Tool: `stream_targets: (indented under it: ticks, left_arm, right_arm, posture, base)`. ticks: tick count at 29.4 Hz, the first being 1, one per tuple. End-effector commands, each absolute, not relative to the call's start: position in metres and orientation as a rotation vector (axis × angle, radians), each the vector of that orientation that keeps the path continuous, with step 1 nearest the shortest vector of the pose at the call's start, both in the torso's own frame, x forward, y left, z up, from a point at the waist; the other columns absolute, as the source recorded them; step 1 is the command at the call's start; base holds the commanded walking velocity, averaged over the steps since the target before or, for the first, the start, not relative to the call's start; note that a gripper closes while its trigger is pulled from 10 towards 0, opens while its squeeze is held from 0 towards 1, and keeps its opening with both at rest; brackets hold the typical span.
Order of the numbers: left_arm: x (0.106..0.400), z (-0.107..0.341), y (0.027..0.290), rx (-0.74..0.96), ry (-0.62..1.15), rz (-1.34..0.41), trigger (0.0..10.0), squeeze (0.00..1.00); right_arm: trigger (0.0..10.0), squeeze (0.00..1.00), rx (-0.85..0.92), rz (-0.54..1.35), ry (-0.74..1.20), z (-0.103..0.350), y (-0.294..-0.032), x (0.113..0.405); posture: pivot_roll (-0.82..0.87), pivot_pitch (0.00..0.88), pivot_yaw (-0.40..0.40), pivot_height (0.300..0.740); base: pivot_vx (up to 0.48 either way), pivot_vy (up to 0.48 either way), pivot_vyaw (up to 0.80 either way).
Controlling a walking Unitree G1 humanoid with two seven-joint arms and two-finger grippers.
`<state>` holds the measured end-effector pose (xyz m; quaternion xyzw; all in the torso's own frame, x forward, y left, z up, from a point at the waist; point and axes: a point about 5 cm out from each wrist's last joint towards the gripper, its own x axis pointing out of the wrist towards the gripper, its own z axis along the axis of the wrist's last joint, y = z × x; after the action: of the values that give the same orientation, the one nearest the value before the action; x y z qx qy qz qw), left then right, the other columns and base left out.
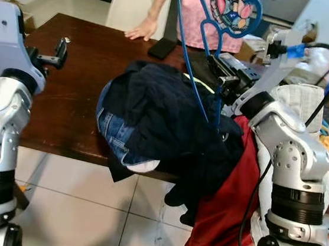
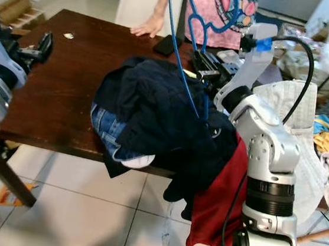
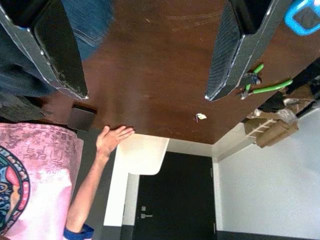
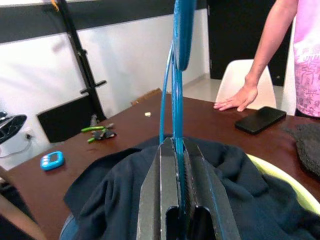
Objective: Hang hanger
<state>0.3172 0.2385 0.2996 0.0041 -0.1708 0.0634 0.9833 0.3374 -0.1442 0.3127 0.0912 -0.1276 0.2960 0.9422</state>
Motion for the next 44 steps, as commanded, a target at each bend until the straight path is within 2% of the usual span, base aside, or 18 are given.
stream_targets:
  ticks: [1, 13, 19, 21, 26, 44]
  left_arm:
    - [0.318, 0.298, 0.230, -0.001, -0.335, 0.095, 10.0, 0.00]
    - [0.323, 0.290, 0.232, -0.074, -0.293, 0.047, 10.0, 0.00]
    - [0.333, 0.266, 0.235, -0.146, -0.184, 0.000, 10.0, 0.00]
    - [0.343, 0.250, 0.232, -0.213, -0.120, -0.014, 10.0, 0.00]
    - [0.350, 0.244, 0.222, -0.273, -0.093, -0.063, 10.0, 0.00]
    - [0.351, 0.247, 0.211, -0.218, -0.106, -0.112, 10.0, 0.00]
  right_arm:
    - [10.0, 0.00, 0.187, 0.605, -0.269, 0.314, -0.147, 0.335]
    - [10.0, 0.00, 0.178, 0.608, -0.266, 0.314, -0.146, 0.335]
    - [10.0, 0.00, 0.174, 0.609, -0.264, 0.314, -0.145, 0.335]
    - [10.0, 0.00, 0.170, 0.611, -0.266, 0.315, -0.144, 0.335]
    - [10.0, 0.00, 0.164, 0.604, -0.270, 0.315, -0.145, 0.334]
    - [10.0, 0.00, 0.162, 0.614, -0.271, 0.315, -0.141, 0.335]
  posture:
    - [0.20, 0.127, -0.065, 0.740]
    - [0.20, 0.129, -0.064, 0.740]
    - [0.20, 0.126, -0.069, 0.740]
    - [0.20, 0.125, -0.067, 0.740]
    - [0.19, 0.120, -0.063, 0.740]
    - [0.19, 0.116, -0.064, 0.740]
  base:
    - [0.000, 0.000, 0.00]
    - [0.000, 0.000, 0.00]
    - [0.000, 0.000, 0.00]
    - [0.000, 0.000, 0.00]
    - [0.000, 0.000, 0.00]
    - [0.000, 0.000, 0.00]
